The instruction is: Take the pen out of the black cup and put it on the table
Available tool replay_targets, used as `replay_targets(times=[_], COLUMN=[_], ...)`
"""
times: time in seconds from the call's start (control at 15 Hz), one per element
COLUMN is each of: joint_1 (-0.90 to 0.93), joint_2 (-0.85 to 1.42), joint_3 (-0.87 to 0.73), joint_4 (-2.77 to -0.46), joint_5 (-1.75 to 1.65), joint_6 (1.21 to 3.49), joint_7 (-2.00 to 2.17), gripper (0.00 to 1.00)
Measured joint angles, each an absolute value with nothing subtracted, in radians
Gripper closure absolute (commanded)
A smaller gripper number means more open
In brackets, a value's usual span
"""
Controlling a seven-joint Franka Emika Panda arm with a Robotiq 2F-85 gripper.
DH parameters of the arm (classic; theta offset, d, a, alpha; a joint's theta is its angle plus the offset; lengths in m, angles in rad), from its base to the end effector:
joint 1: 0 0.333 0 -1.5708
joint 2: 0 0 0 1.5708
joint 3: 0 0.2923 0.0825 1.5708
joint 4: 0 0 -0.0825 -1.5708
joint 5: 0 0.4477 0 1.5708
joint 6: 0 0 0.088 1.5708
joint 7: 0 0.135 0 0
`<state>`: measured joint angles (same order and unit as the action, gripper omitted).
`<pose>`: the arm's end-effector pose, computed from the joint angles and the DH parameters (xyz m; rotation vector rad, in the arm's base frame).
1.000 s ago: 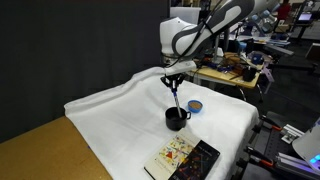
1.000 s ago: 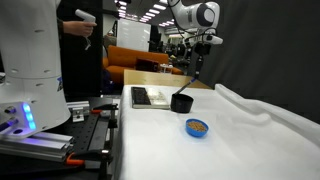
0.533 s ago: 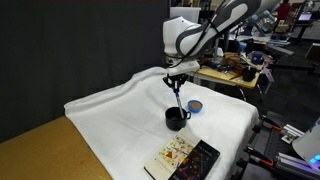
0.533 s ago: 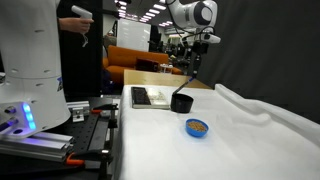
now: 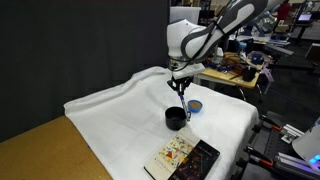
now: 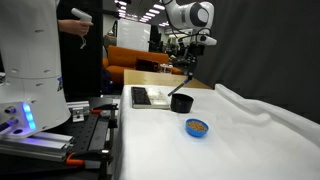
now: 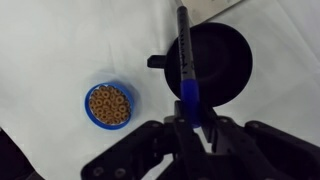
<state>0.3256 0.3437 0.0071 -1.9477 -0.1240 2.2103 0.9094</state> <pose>0.6110 0.2039 0.2056 2.9246 -0.7451 -0.0168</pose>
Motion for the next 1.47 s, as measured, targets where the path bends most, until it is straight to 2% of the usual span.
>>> replay_targets(times=[1.47], joint_1=[0.201], joint_2=[0.319], joint_3=[-0.008], joint_4=[-2.004], joint_5=[-0.087], joint_6=[2.216], joint_7=[0.955], gripper=[0.95])
